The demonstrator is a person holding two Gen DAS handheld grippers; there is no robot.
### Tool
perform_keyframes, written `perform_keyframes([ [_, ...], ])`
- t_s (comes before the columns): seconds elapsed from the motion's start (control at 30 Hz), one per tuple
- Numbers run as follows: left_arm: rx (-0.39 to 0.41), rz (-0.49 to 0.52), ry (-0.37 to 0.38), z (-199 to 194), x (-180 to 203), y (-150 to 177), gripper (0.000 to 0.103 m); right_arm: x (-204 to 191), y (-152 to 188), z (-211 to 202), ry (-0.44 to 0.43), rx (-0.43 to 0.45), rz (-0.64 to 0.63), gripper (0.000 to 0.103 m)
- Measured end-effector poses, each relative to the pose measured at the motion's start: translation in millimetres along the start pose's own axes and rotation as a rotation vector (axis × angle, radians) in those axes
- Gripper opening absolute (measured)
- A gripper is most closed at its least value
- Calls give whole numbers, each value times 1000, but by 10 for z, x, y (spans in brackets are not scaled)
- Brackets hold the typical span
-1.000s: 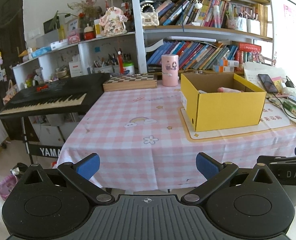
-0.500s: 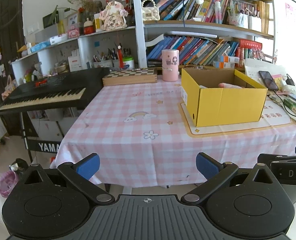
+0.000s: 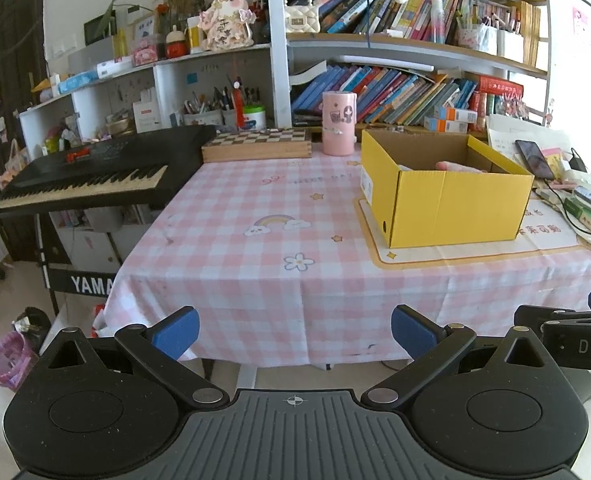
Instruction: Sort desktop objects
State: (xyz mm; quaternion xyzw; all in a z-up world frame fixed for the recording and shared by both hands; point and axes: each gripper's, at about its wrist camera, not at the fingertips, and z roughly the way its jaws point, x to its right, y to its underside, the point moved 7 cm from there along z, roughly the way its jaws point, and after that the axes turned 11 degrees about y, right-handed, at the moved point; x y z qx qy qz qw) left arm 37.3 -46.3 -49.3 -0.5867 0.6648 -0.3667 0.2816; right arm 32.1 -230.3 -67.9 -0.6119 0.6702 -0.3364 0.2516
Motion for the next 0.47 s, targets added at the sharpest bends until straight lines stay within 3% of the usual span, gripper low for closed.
perform_keyframes([
  [0.47, 25, -1, 10, -33, -20, -17, 103, -22, 3, 16, -2, -3, -10, 89],
])
